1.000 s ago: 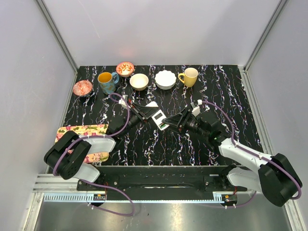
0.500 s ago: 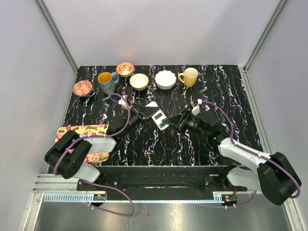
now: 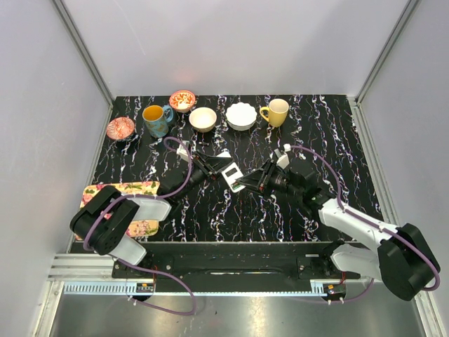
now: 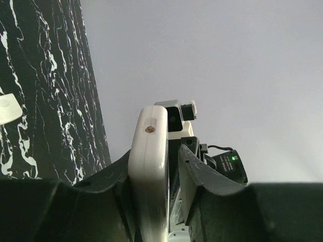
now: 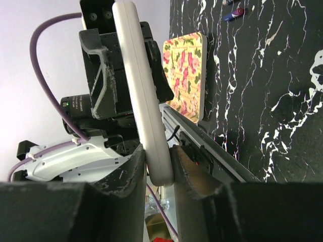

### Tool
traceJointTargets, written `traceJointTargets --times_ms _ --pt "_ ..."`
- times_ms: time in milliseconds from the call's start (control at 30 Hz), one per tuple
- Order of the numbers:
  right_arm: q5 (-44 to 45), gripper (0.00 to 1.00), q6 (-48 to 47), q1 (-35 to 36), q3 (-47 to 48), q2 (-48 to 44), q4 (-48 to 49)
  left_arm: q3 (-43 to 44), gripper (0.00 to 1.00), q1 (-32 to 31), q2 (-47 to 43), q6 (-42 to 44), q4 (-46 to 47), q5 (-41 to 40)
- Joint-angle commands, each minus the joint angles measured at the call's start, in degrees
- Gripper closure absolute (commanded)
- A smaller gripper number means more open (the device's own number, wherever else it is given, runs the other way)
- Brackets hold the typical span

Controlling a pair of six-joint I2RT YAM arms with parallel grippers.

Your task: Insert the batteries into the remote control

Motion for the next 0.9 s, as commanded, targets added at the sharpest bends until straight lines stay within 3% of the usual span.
traceJointTargets --times_ms 0,167,367,500,533,600,767,867 --pt "-3.73 1.0 -3.5 0.37 2.76 -0.41 -4.97 2.91 0.6 0.13 -0.3 -2.0 25.8 3.96" --pt "-4.96 1.0 -5.16 0.37 4.16 0.72 -5.49 3.0 0.57 0.13 -0.21 -2.18 25.8 6.77" --pt "-5.75 1.0 -8.68 0.37 6.98 1.17 -9.79 3.44 0.6 -0.31 1.37 -2.79 25.8 11.17" --pt "-6.28 1.0 -9.91 0.37 8.21 1.26 -10.94 3.35 0.73 -0.75 2.07 -2.79 25.8 12.4" --pt "-6.28 1.0 -10.0 0.37 8.3 1.34 -11.2 3.26 0.86 -0.75 2.07 -2.79 25.8 12.58" --pt "-6.54 1.0 -10.26 0.37 8.65 1.34 -11.64 3.08 0.98 -0.84 2.07 -2.62 25.8 12.49" --pt "-5.58 1.0 -10.18 0.28 8.48 0.12 -12.26 1.95 1.0 -0.84 1.46 -2.27 25.8 11.01" --pt "-5.05 0.88 -9.56 0.28 8.74 -0.85 -12.26 0.8 1.0 -0.84 1.1 -1.3 25.63 9.51"
